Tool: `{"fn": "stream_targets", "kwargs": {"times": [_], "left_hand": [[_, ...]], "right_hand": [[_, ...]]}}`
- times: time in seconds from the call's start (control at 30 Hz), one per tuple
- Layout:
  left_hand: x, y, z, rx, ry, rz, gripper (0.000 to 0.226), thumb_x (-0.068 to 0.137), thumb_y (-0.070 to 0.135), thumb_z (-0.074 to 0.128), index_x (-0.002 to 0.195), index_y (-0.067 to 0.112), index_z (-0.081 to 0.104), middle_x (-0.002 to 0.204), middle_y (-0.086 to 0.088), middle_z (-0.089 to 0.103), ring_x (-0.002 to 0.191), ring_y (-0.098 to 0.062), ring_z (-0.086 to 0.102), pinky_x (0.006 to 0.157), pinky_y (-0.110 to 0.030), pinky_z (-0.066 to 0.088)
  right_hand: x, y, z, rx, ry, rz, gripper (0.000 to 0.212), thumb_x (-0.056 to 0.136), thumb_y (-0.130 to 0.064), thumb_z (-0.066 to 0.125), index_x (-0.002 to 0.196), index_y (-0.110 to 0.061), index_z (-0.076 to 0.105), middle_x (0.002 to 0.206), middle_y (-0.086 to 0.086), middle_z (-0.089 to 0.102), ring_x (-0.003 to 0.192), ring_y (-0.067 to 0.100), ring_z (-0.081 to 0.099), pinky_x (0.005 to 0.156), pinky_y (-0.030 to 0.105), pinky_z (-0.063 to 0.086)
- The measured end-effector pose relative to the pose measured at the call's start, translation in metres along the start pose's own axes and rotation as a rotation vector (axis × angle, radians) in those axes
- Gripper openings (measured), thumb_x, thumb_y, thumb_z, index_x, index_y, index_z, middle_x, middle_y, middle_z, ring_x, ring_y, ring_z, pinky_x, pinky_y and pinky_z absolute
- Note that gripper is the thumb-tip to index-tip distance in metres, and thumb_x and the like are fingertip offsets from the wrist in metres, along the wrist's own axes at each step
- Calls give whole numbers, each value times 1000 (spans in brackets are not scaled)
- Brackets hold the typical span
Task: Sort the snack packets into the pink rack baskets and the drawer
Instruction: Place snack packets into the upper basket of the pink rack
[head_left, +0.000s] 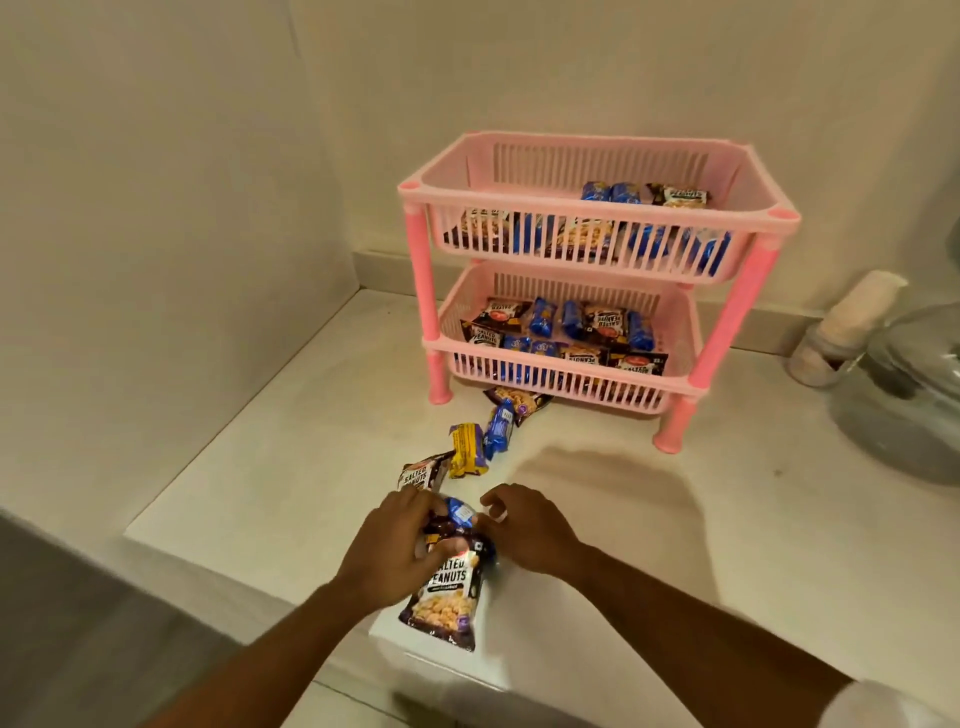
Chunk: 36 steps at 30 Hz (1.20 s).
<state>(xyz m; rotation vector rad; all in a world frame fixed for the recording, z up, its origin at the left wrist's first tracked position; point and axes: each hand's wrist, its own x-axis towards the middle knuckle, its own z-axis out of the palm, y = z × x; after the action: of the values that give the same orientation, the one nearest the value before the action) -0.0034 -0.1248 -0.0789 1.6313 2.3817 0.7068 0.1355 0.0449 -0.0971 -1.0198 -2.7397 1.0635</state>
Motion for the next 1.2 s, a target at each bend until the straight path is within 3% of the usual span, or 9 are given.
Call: {"fn": "stream_targets", "kwargs": {"times": [0.17,0.4,0.6,0.77,0.87,1.0,1.1,1.2], "left_hand": [[-15,-17,6,134,-149,74,74,70,89,45,128,42,49,121,16,49,109,-6,48,88,-30,45],[-5,-26,12,-78,-219,38,75,72,68,66,138,43,41,141,19,40,122,-6,51,99,-22,45],[1,-25,25,-250,-213,9,67,72,44,81,131,33,52,134,15,39,114,-3,51,96,-13,40],[2,-26,31,-385,-251,-29,63,67,31,87,119,39,53,124,13,34,111,-1,46,85,0,39],[5,-19,33,-405,-236,11,60,69,27,83,117,41,50,124,14,35,116,-2,43,90,-7,42],[20,-6,28,-430,-213,82,62,70,24,82,120,43,52,124,17,37,113,-5,51,90,-21,53],[32,3,19,-472,-170,26,68,68,24,87,117,51,49,126,14,40,95,-8,63,79,-21,58],[46,10,7,-628,-148,6,70,64,24,89,117,52,53,115,16,60,80,-6,69,69,-25,60]], "right_hand": [[8,-7,17,83,-19,134,57,82,-62,68,126,-27,64,113,-7,69,97,10,63,79,29,51],[16,-13,19,92,41,190,59,79,-51,79,127,-19,67,115,-1,72,102,14,67,89,33,56],[12,-11,15,11,65,167,57,82,-46,79,129,-15,68,126,3,70,109,17,66,93,31,54],[-2,-1,16,30,114,296,65,79,-46,81,134,-18,63,132,2,67,115,16,64,88,26,53],[-9,7,14,58,135,371,64,76,-48,83,130,-20,65,125,1,68,106,15,65,86,31,56],[-14,14,0,140,194,392,46,76,-48,80,114,-23,75,110,-2,74,92,11,68,82,37,59],[-17,12,-19,331,298,425,40,69,-46,85,101,-25,76,100,-6,74,88,11,71,81,36,61],[-15,5,-40,521,362,391,29,72,-34,88,94,-23,74,91,-5,75,84,11,73,72,28,60]]}}
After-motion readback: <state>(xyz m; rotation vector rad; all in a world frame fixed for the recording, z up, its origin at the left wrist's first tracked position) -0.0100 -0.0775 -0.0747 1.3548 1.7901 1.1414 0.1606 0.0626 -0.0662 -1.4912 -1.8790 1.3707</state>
